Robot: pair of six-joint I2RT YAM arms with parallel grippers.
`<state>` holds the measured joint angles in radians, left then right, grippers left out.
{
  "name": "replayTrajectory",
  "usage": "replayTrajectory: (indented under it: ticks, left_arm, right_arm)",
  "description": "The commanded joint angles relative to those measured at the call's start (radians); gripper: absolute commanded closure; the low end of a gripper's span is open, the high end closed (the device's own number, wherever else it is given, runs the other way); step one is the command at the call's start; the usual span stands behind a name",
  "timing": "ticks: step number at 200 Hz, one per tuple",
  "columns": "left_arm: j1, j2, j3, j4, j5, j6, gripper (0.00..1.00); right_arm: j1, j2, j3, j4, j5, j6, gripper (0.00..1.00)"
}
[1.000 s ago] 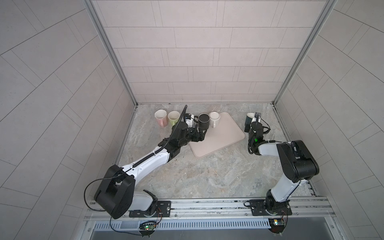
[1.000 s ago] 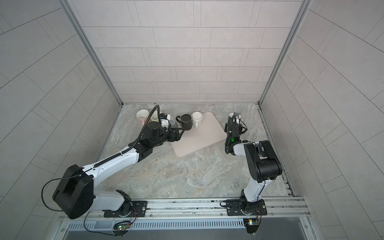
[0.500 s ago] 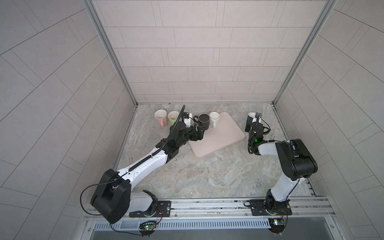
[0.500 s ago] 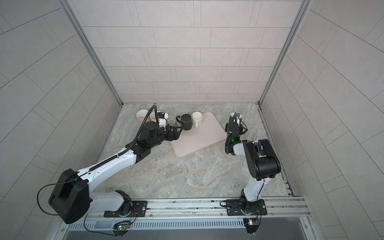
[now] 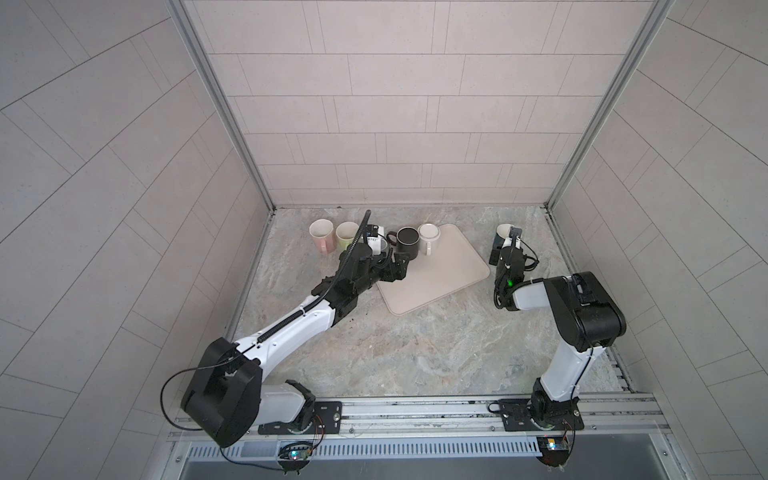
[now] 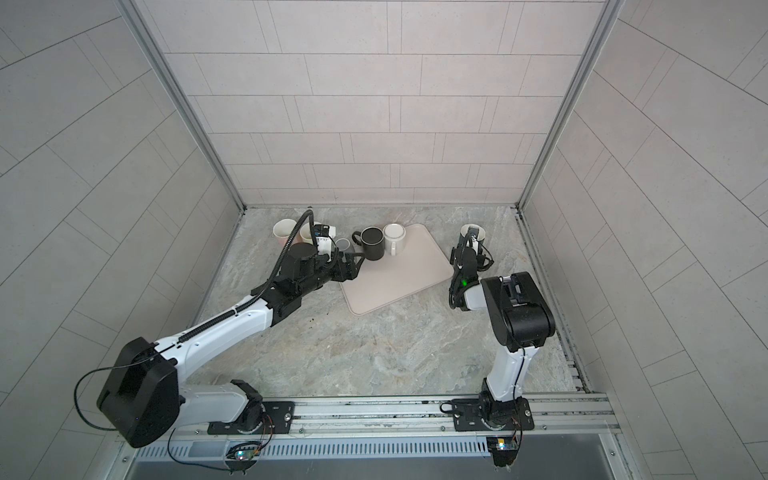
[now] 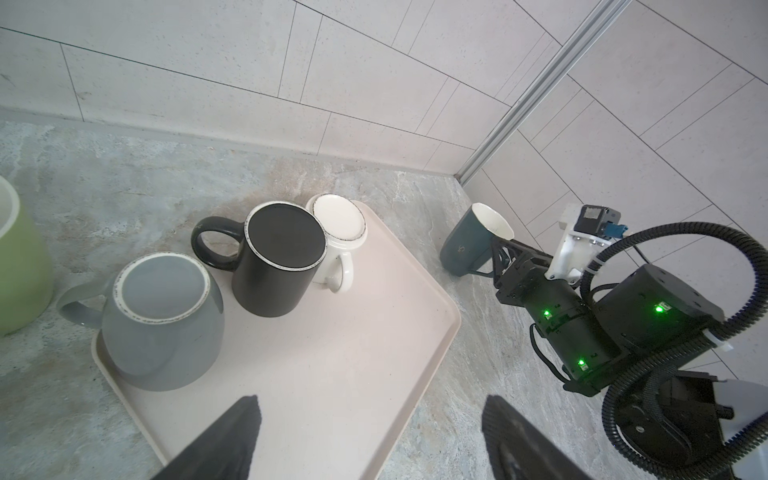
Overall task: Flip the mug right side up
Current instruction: 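Set the dark green mug upright on the table and open the right gripper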
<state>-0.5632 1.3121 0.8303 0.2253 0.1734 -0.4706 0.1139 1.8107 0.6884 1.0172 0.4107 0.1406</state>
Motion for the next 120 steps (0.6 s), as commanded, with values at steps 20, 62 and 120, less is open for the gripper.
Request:
replayTrajectory:
  ticks: [20, 62, 120]
  left_arm:
    - [0.008, 0.000, -0.006, 0.006, -0.005, 0.015, 0.10]
    - [0.011, -0.002, -0.007, 0.003, -0.010, 0.016, 0.10]
    - [0.015, 0.064, 0.033, -0.078, -0.019, 0.013, 0.07]
  right_arm:
    - [-0.004, 0.013, -0.030, 0.080, 0.025, -0.006, 0.32]
    - [-0.002, 0.015, -0.039, 0.108, 0.008, -0.021, 0.01]
    - [0.049, -0.081, -0.043, 0.012, 0.058, -0.113, 0.01]
